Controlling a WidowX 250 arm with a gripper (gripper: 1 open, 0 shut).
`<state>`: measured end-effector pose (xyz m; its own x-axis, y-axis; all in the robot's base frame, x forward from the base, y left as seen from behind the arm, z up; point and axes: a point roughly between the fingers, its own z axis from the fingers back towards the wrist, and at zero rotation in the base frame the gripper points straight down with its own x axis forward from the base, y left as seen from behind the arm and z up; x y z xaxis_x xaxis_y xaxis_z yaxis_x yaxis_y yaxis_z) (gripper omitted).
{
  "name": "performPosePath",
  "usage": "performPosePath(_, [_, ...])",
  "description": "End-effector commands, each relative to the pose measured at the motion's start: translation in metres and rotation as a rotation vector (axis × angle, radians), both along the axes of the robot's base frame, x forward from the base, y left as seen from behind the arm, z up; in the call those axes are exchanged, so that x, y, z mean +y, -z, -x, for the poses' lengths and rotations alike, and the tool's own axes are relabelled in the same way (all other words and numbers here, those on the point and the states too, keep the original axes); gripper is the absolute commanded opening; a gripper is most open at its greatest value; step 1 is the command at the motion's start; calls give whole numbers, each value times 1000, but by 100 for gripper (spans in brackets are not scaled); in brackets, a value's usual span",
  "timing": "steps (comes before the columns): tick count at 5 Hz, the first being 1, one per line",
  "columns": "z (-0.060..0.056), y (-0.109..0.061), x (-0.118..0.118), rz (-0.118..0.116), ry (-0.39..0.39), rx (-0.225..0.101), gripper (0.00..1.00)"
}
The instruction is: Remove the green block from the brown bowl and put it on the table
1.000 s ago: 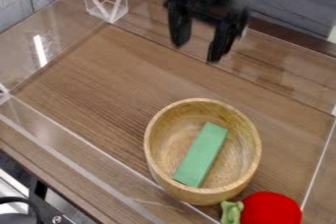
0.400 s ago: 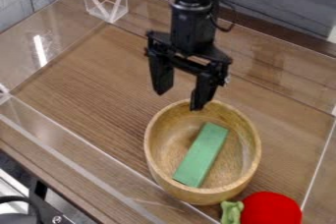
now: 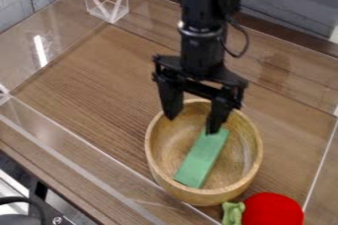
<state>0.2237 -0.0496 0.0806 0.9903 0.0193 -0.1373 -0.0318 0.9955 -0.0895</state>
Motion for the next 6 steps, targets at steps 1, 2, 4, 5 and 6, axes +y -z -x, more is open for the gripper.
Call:
performPosePath(1, [1,-2,-12,20,-14,-71,100])
performPosePath(2, [4,4,-20,46,-3,-97,100])
performPosePath(4, [12,-1,-33,81,67,-117,100])
performPosePath(5, [12,-12,-33,85,70,-115,100])
performPosePath(6, [11,-23,-32,90,71,-120,100])
